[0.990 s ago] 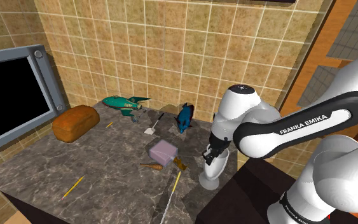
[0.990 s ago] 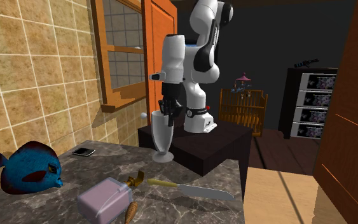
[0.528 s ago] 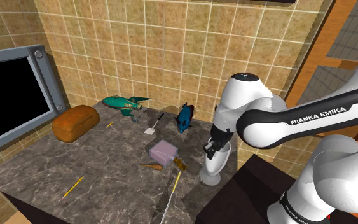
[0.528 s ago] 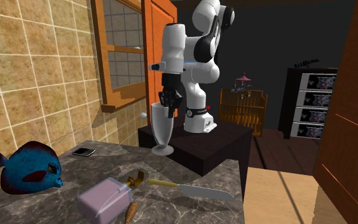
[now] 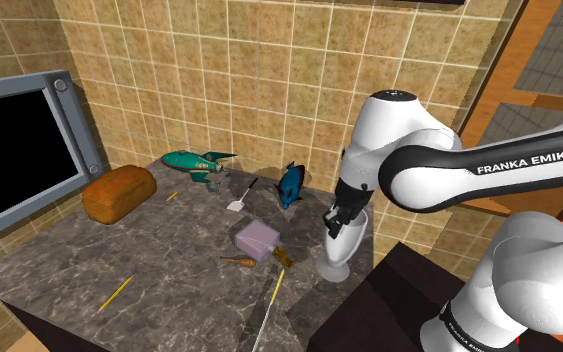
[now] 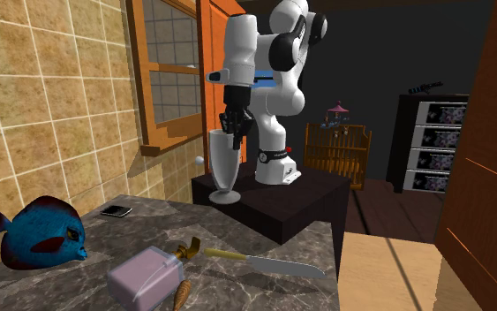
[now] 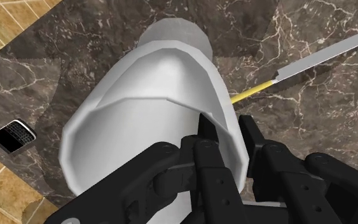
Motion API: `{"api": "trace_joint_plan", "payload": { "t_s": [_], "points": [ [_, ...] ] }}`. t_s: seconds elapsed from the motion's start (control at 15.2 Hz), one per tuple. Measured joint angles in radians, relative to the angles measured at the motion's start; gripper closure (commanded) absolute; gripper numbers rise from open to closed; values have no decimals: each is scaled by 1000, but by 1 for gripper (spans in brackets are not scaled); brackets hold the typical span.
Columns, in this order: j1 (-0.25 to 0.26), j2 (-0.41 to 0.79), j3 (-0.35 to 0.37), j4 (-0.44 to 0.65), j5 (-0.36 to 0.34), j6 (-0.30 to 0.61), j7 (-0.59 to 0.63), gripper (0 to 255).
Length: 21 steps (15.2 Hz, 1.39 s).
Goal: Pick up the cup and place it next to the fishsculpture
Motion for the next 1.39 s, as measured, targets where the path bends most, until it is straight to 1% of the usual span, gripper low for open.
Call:
{"api": "trace_joint_plan", "payload": {
  "t_s": [0.59,1.39],
  "points": [
    [-5,-63,-23,90,-17,-152,-4,255],
    [-14,-94,-47,229,-37,-323,-5,255]
  ]
}}
